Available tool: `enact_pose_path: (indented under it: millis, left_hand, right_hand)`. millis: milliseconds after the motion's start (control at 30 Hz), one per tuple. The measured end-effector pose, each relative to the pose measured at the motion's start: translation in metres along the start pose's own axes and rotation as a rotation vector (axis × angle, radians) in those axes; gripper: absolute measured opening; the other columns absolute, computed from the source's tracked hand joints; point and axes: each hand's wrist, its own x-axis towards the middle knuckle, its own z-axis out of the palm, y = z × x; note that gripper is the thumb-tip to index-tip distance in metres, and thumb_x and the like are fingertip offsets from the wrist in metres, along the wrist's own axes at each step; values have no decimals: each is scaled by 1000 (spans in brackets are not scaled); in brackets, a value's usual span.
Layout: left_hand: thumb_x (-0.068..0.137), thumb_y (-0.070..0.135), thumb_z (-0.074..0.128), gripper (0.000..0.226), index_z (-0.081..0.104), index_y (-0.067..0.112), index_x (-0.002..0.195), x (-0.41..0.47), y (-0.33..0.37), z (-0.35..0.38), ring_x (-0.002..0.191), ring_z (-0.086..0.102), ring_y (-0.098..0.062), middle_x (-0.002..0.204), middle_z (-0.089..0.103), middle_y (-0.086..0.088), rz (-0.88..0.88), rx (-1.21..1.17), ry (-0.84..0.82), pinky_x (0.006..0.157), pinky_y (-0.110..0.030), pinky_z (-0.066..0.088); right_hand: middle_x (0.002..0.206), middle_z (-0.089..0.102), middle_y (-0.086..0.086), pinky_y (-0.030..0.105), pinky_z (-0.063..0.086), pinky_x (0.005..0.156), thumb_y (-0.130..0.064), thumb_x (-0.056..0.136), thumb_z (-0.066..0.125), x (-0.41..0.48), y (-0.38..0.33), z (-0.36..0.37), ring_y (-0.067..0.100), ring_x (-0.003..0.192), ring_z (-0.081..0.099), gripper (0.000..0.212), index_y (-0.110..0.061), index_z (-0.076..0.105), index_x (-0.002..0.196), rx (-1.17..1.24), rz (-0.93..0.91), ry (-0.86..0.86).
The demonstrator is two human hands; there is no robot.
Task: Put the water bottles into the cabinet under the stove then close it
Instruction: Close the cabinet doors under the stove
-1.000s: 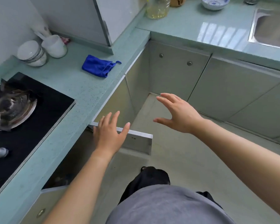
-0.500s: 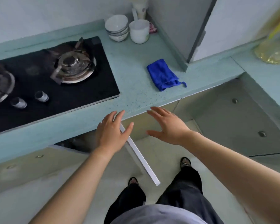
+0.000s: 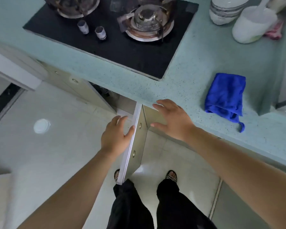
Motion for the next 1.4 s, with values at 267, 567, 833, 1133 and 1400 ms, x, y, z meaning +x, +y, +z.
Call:
enact_pose_path:
  millis: [267,567,833,1133,1400]
  left_hand:
    - [92,33,52,44,46,24,134,1,-3,59,113,54,-25,135,50,-3,-297,-211,22,85,-34,45]
    - [88,26,57,22,63,29,108,4,-6,61,75,62,-14,103,66,9,-428,-299,60,68,-23,40]
    - [87,30,60,19,64,35,105,13,-29,44,75,64,-9,98,66,16,-443,-287,54,66,-24,48]
    - [81,32,66,13,69,34,93,48,-90,17,75,64,-9,88,70,12,-304,-305,48,66,-30,54]
    - [78,26,72,16,71,23,94,115,-134,-11,83,60,-20,90,68,2,-46,-255,72,71,-29,47]
  right_hand:
    - [156,14,1,37,11,115,-44,91,50,48,27,28,20,144,10,70,-17,17,146,-94,-41,22]
    - [149,34,5,42,26,109,-29,90,56,55,40,45,25,138,29,52,-14,39,138,-136,-88,169]
    - [143,42,11,44,34,104,-21,88,59,75,33,41,30,132,38,47,-11,47,132,-159,-139,186]
    - [132,54,13,50,48,94,-22,86,64,121,3,54,32,123,50,39,-8,58,122,-28,-137,266]
    - [137,49,9,46,38,105,-22,90,57,149,-34,60,29,129,42,40,-10,54,127,-30,19,300]
